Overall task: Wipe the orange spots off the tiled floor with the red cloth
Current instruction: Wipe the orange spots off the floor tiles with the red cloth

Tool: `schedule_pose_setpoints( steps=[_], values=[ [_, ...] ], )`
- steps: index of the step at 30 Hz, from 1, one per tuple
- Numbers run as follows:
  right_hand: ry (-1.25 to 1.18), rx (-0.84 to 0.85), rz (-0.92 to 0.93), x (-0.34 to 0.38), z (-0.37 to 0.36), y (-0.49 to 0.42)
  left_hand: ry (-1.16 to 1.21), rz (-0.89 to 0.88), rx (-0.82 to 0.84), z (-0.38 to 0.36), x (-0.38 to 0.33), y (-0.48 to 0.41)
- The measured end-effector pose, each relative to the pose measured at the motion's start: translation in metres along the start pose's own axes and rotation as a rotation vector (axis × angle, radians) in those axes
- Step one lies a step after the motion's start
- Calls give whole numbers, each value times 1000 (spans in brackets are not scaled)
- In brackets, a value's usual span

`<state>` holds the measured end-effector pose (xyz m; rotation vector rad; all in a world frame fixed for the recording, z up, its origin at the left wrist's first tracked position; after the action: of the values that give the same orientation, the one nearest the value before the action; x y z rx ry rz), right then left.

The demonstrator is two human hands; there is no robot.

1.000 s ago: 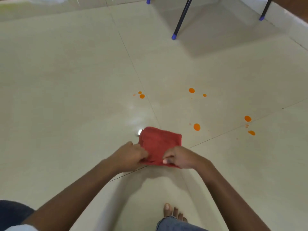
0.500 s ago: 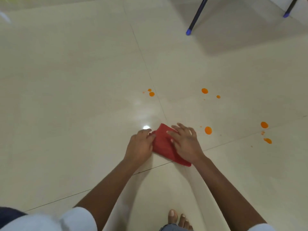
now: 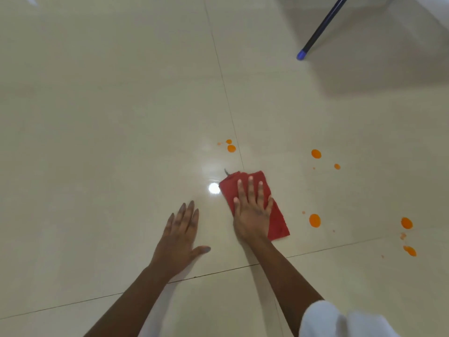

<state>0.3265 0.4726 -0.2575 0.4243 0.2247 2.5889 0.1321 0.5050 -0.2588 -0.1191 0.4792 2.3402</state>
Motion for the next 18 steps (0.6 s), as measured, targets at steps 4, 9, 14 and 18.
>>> schedule_pose_setpoints(
  steps=[4,9,14,18],
  values=[
    [23,23,113,7,-8,11,44,89,43,1,19,-19],
    [58,-65,180,16,-19,24,28,119,59,1,22,-21],
    [102,-57,204,7,-18,18,-2,137,128,-1,17,-27],
    [111,-4,221,-1,-11,18,-3,159,139,5,4,-32]
  ],
)
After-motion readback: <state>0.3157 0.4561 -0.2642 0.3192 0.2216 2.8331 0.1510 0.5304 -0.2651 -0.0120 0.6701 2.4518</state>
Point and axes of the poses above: each hand's wrist, its own y-axis away from the middle knuckle, its own z-axis out of the back of the hand, x = y × z, the point moved 4 cm from there along -y, towards the middle knuckle, and after that the axes turned 1 degree about -y, right-handed, at the moved point
